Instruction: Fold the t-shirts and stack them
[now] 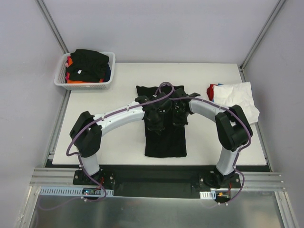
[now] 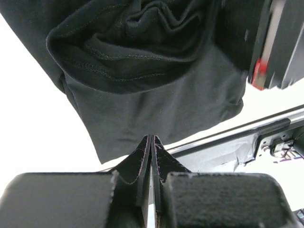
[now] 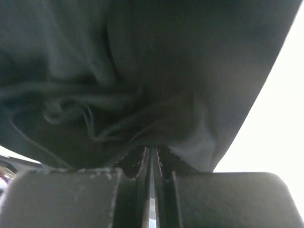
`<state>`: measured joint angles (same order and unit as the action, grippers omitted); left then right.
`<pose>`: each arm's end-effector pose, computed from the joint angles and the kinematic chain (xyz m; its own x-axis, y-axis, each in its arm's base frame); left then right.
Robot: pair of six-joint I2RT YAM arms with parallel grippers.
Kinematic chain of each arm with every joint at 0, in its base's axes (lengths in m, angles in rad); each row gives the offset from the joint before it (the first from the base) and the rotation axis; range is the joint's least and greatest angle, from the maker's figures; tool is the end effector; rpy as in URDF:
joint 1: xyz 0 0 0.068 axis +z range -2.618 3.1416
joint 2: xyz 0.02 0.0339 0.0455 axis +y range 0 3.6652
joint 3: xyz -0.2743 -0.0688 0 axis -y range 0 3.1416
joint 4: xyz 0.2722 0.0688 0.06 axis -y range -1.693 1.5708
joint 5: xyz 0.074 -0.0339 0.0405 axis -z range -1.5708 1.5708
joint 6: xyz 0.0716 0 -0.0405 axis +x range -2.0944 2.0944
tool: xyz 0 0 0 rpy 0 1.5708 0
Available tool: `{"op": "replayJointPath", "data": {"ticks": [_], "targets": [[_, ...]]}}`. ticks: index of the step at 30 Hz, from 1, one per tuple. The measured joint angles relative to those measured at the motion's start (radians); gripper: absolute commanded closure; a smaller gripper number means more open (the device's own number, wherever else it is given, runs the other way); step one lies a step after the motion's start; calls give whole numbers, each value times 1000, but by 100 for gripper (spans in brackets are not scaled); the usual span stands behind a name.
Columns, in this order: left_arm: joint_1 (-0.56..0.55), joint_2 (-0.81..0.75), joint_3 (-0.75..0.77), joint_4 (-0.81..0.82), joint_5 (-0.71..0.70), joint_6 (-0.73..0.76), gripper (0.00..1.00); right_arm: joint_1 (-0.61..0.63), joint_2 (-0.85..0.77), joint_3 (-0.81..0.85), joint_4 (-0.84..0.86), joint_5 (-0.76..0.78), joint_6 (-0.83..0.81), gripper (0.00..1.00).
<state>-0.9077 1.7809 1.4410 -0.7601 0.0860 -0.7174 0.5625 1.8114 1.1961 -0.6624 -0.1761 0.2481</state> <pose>0.2535 -0.3346 0.2181 -0.9453 0.1462 -0.2915 0.2491 0.9007 -0.3559 0.3182 0.2154 0.1334 -0.9245 -0.2970 -0.2389 -0.3516 0.9065 0.2335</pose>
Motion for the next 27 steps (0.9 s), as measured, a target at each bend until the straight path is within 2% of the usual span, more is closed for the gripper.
{"op": "replayJointPath", "data": {"ticks": [8, 13, 22, 27], "targets": [[-1, 27, 0, -1, 2, 23, 100, -105, 89, 160, -1, -8, -42, 96], [-1, 81, 3, -3, 9, 34, 100, -146, 98, 203, 1, -7, -67, 96], [49, 249, 93, 6, 17, 77, 100, -161, 77, 172, 0, -8, -77, 96], [169, 346, 196, 8, 13, 100, 100, -162, -105, 33, -19, -18, -65, 95]]}}
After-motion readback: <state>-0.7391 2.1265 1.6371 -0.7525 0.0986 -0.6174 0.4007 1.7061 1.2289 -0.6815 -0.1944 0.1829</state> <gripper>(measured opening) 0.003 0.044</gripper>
